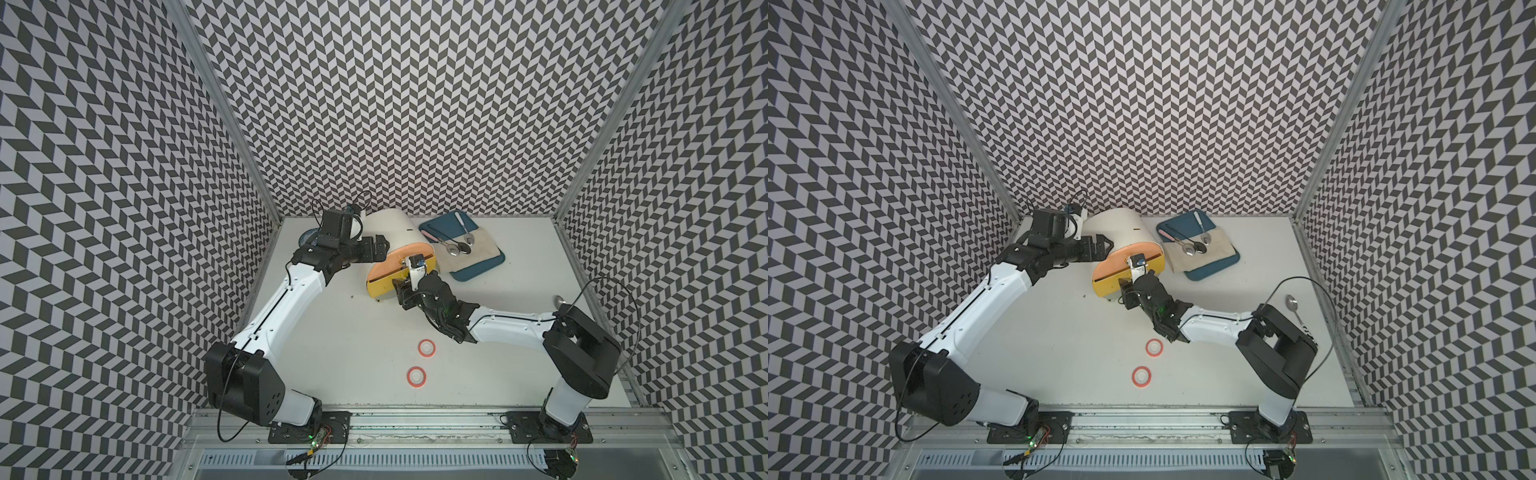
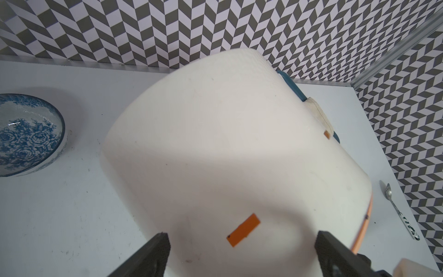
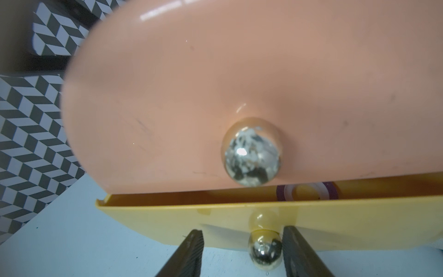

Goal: Place the transparent tape into the drawer according to color
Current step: Close the drawer in the storage box.

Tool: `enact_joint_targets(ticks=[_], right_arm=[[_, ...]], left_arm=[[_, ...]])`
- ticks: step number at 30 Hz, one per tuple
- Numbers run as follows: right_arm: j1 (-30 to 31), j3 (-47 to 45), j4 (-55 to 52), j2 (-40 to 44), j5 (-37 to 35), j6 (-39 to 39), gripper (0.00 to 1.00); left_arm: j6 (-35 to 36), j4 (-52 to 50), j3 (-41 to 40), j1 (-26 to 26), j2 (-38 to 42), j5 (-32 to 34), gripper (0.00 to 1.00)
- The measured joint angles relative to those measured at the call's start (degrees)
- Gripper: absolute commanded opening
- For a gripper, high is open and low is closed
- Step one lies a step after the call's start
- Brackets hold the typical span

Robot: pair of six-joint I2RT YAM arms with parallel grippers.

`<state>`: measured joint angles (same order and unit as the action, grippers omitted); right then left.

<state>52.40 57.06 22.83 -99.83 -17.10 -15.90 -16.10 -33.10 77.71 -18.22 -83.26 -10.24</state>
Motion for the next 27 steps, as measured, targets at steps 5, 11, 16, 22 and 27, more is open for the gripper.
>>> enact_joint_targets(ticks=[5, 11, 16, 22, 27], right_arm=[[0.0, 0.7, 0.7, -1.1, -0.8, 0.0, 0.56], [0.1, 1.0, 1.1, -1.6, -1.7, -0.3, 0.56], [0.1, 1.1, 1.2, -1.7, -1.8, -0.8, 0.56], [0.2, 2.0, 0.7, -2.1, -2.0, -0.9, 0.58], [0.2, 0.3, -0.1, -0.5, -0.5, -2.3, 0.60]], left_arm=[[0.0, 0.0, 0.0, 0.0, 0.0, -0.2, 0.98], [0.2, 0.0, 0.0, 0.0, 0.0, -0.8, 0.98], [0.3, 0.0, 0.0, 0.0, 0.0, -1.1, 0.98], [0.5, 0.0, 0.0, 0.0, 0.0, -1.4, 0.98], [0.8, 0.0, 0.0, 0.0, 0.0, -1.4, 0.98]])
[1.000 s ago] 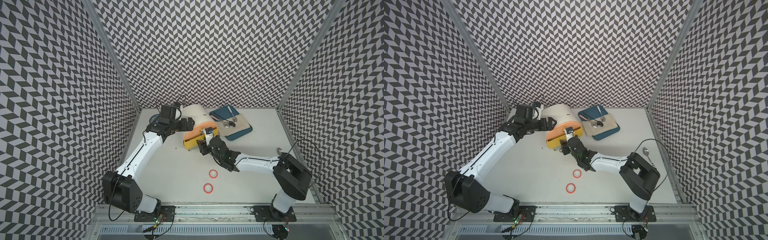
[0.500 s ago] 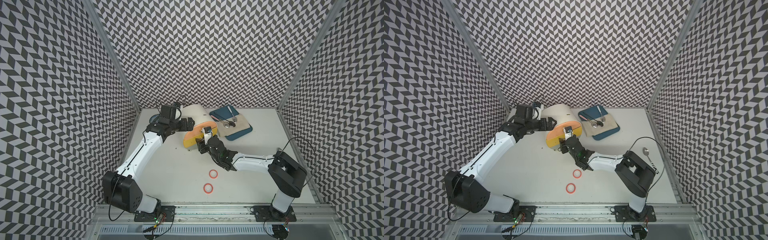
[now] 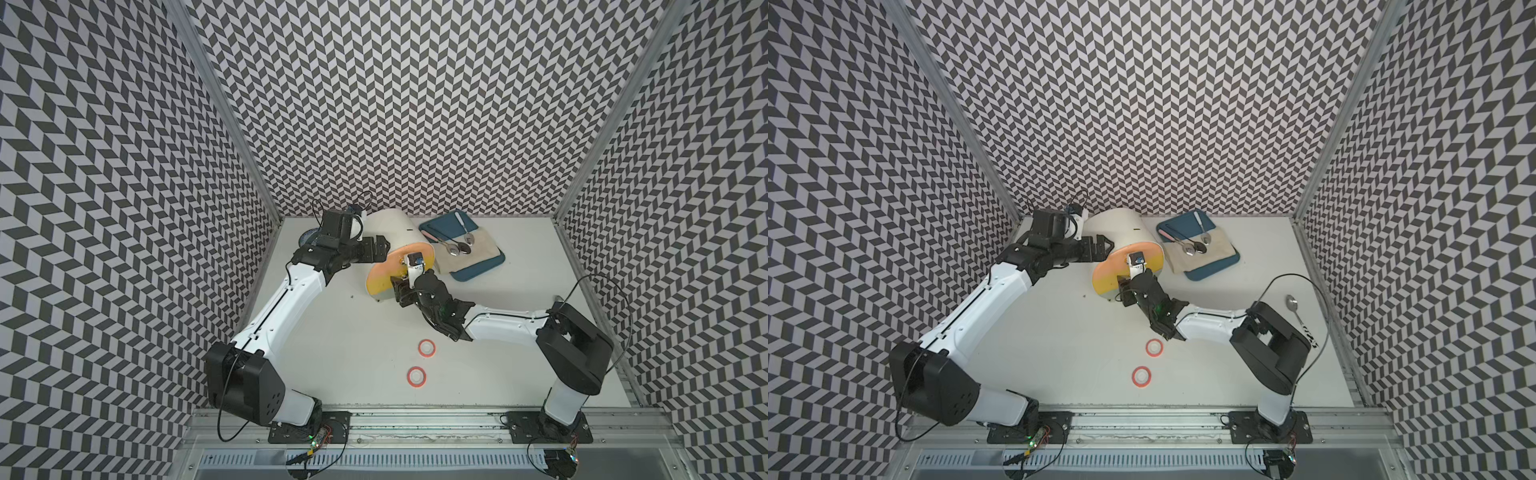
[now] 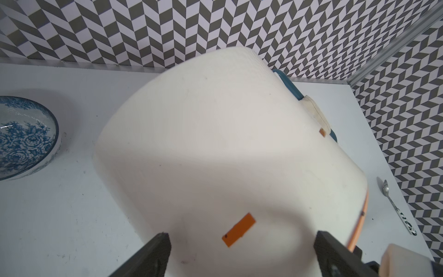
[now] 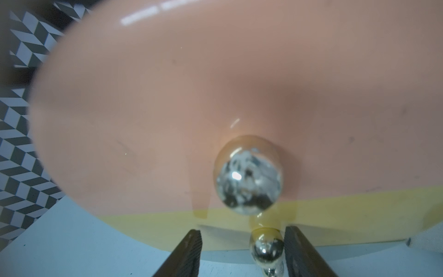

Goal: Place the transparent tape into the drawer according to color
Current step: Close the drawer in the storage box, then open the drawer in the storage box.

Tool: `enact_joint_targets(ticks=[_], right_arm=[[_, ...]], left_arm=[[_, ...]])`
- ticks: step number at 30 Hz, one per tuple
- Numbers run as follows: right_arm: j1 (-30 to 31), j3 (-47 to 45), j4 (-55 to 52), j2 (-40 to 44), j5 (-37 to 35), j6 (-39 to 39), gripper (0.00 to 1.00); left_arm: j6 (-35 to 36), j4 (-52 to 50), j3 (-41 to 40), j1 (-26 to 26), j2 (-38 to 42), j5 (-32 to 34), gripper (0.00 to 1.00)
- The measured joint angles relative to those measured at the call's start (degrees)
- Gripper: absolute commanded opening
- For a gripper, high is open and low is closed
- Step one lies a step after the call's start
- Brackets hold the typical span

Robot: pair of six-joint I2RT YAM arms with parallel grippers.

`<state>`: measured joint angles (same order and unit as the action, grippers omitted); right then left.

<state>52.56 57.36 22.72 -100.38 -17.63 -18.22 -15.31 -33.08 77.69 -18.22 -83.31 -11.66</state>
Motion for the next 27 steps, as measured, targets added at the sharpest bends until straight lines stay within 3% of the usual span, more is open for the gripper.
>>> enact_joint_targets(ticks=[11, 27], right_arm=[[-0.8, -11.6, 1.0, 5.5, 13.0, -10.0, 0.62], [-9.7, -15.3, 16.9, -2.1, 27.8, -24.0, 0.56]], left_arm=[[0.4, 0.1, 0.0, 0.0, 0.0, 0.0, 0.98], [0.5, 0.5, -0.3, 0.3, -0.1, 0.0, 0.98]])
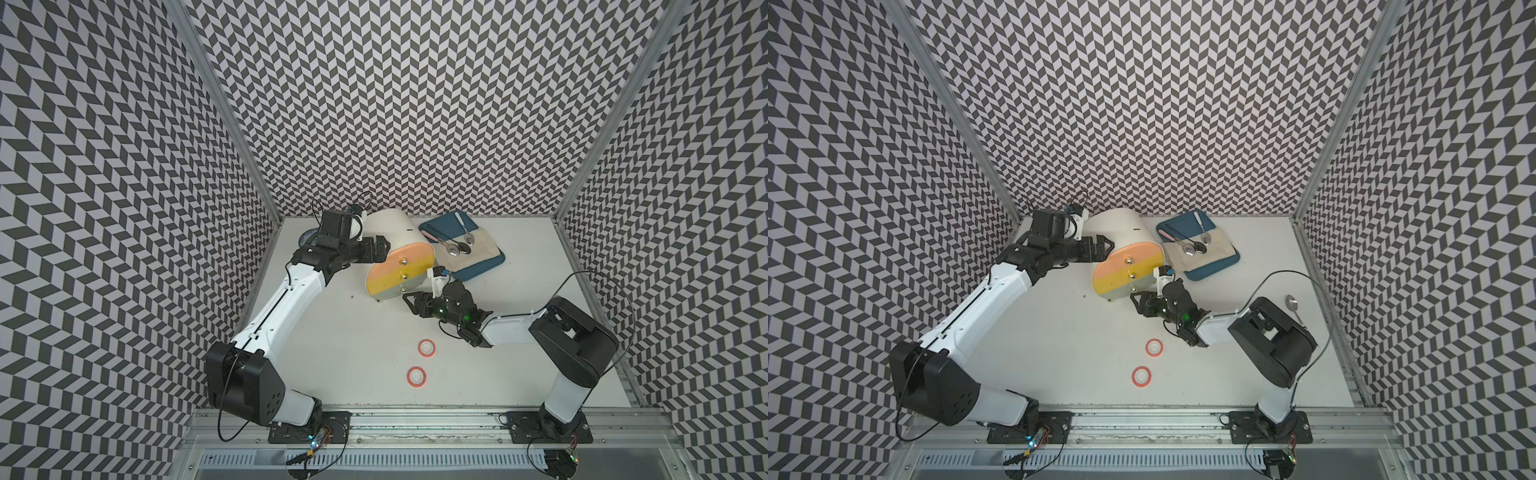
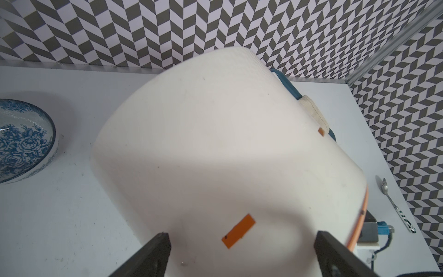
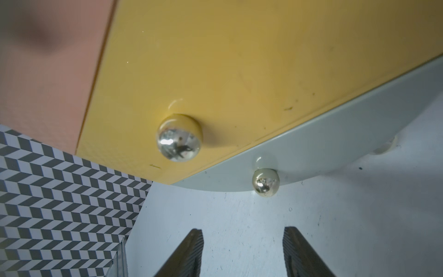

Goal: Place the transparent tape into the drawer according to color
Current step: Open the drawer in the storage box.

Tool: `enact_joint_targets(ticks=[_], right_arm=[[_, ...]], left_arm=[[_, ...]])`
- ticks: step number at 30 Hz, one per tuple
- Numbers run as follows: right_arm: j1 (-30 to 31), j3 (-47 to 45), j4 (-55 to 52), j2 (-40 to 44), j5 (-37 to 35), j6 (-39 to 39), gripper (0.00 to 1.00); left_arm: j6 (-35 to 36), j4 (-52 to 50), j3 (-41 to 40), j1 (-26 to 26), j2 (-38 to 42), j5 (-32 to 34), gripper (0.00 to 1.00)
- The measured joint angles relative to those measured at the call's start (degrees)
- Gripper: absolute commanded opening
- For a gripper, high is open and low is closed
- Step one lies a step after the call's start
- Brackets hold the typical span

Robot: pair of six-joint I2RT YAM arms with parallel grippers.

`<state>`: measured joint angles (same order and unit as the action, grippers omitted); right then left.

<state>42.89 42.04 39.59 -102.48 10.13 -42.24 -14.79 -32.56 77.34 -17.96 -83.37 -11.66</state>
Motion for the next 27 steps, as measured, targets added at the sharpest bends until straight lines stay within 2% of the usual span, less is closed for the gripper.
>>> enact_joint_targets(ticks=[11, 27], right_arm=[[-0.8, 0.5, 6.2, -5.6, 2.8, -5.2, 0.52], [-1.4, 3.9, 10.1, -10.0, 1.5, -10.3, 0.46]], left_arm=[[0.4, 0.2, -0.1, 0.0, 0.0, 0.0, 0.98], [1.0, 0.5, -0.2, 0.1, 0.0, -0.2, 0.98]])
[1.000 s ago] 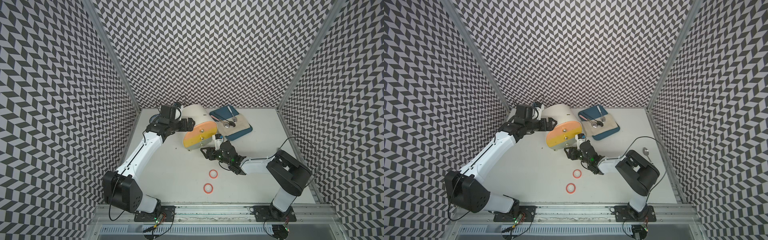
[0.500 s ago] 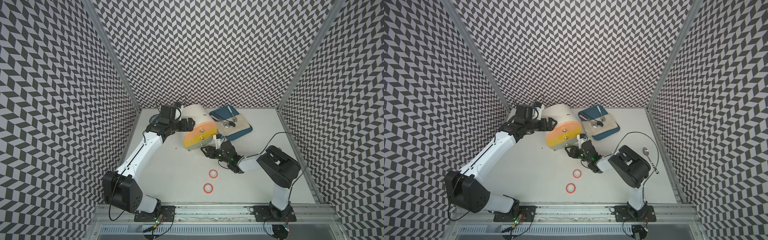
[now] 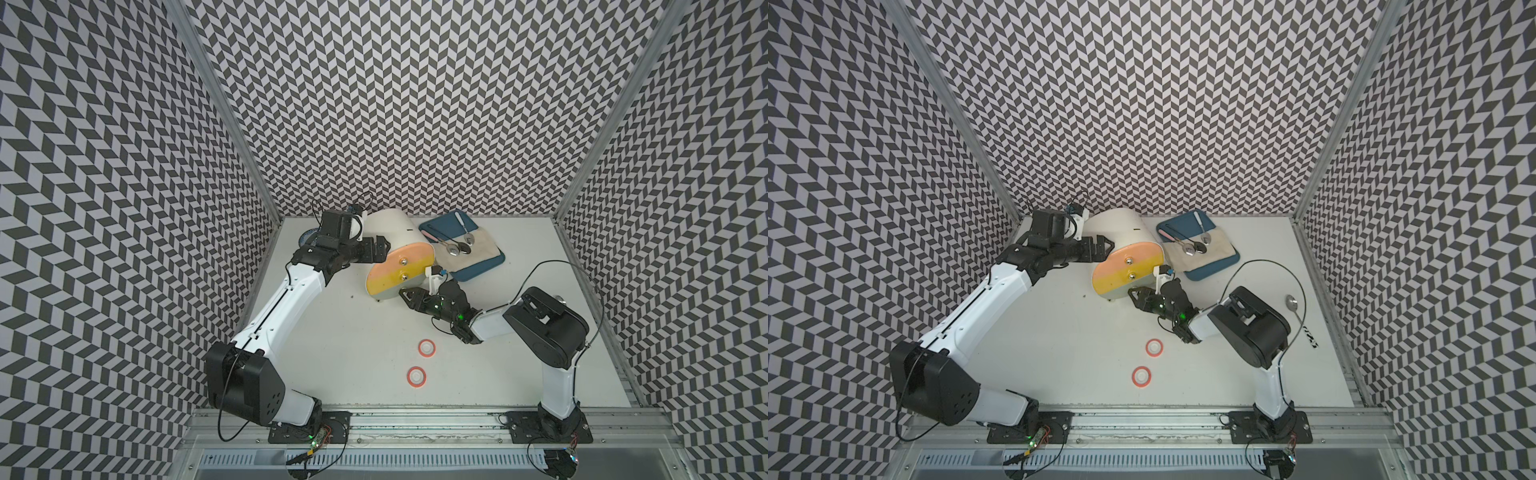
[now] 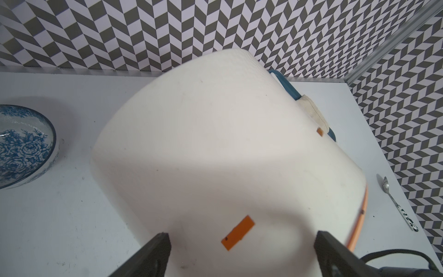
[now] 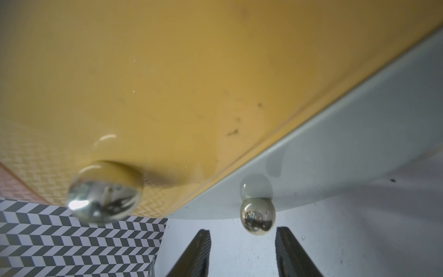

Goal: Place the transparent tape into the drawer according to color
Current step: Open the drawer in the storage box.

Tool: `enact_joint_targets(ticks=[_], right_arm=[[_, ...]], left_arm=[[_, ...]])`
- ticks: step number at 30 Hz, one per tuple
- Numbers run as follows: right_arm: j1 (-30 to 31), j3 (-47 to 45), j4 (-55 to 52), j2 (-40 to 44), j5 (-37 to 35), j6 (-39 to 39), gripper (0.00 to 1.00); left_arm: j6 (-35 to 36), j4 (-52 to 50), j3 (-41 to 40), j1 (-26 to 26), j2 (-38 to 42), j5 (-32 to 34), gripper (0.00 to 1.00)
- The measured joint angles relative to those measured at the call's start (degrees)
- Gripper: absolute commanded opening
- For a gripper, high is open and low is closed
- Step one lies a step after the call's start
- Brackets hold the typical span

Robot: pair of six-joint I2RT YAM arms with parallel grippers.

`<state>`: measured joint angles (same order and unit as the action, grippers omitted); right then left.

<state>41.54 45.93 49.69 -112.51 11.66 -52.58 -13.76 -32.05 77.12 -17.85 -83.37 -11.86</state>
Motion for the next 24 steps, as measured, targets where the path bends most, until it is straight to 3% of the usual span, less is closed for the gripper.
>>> enact_joint_targets(ticks=[15, 24], right_arm=[[-0.3, 3.0, -0.9, -2.5, -1.8, -1.4, 0.35], [-0.3, 3.2, -1.4, -3.0, -1.8, -1.7, 0.10]], left_arm=[[0.5, 0.5, -0.2, 0.3, 0.0, -0.5, 0.97], [0.7, 0.5, -0.2, 0.3, 0.0, -0.5, 0.97]])
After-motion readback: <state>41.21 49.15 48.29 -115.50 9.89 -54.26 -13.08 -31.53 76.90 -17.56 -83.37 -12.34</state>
